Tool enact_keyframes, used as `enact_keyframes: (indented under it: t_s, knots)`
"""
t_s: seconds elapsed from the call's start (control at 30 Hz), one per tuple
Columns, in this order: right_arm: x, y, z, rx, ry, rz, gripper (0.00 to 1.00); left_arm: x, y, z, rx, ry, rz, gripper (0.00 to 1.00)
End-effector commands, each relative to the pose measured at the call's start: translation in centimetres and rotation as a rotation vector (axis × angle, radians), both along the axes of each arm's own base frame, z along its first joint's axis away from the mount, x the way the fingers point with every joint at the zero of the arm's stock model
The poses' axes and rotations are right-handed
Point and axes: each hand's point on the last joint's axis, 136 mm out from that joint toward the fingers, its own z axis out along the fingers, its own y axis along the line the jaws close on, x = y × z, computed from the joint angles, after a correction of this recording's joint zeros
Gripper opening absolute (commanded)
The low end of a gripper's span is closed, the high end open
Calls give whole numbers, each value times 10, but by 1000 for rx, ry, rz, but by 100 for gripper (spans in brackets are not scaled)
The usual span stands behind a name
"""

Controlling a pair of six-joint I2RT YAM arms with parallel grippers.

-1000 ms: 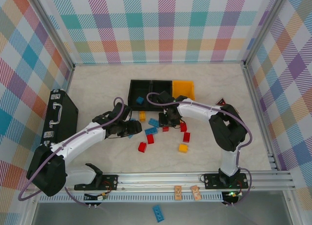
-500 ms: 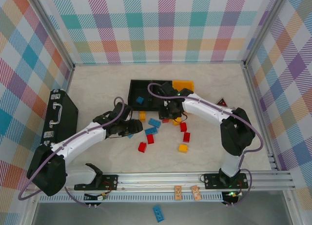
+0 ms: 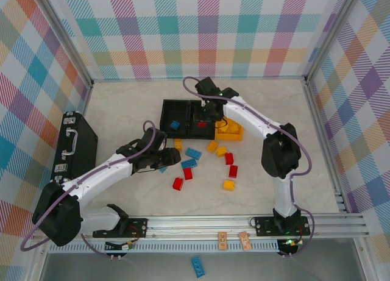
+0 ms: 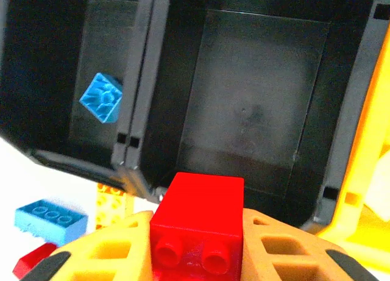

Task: Sort the legos into containers by color
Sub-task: Place the lego in the container.

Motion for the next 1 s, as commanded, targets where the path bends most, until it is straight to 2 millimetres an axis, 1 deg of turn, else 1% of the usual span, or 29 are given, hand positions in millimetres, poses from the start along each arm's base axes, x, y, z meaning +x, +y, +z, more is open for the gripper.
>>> enact_keyframes:
  t_s: [0.0, 0.2, 0.37, 0.5, 0.63, 0.77, 0.87, 0.97]
  knots:
    - [8, -4, -11, -51, 33, 1, 23, 1, -6, 1, -8, -3, 3, 53]
    - [19, 1, -30, -76, 58, 6, 24, 0, -6, -4, 7, 3, 2, 53]
    - [23, 3, -41, -94, 70, 3, 27, -1, -6, -7, 13, 9, 2, 53]
    - [25, 1, -42, -106, 68, -5, 37, 0, -5, -10, 16, 14, 3, 54]
    - [27, 1, -32, -105, 45, -1, 42, 0, -5, -10, 19, 12, 4, 53]
    - [27, -3, -15, -101, 9, -3, 50, 0, -6, -10, 19, 11, 5, 54]
    - [23, -6, -1, -90, -15, -7, 50, 1, -6, -9, 16, 7, 6, 54]
    - [15, -11, 12, -69, -35, -6, 50, 1, -6, -9, 15, 6, 4, 54]
